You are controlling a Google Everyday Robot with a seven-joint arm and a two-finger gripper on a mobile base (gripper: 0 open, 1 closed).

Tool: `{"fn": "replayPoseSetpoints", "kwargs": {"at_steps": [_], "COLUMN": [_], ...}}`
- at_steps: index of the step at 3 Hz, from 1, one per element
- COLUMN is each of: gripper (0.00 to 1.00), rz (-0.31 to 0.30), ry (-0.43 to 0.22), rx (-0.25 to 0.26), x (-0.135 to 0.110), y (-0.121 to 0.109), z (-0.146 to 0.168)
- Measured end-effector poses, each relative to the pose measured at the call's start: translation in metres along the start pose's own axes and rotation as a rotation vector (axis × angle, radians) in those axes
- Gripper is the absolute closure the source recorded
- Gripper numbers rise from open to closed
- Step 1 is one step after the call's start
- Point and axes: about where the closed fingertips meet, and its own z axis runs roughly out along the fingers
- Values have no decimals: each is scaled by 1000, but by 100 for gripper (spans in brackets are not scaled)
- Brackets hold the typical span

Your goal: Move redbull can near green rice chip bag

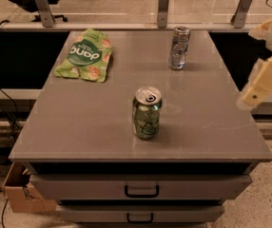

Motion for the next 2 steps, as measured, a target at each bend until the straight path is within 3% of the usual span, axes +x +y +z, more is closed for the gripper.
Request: {"fn": "replayPoseSetpoints", "kwargs": {"at_steps": [1, 2], "gripper": [0, 0], "rz": [65, 145], "ry": [-186, -373], "rx": [86, 141], "x": [-6, -18], "y": [-68, -126], "z": [27, 50]}}
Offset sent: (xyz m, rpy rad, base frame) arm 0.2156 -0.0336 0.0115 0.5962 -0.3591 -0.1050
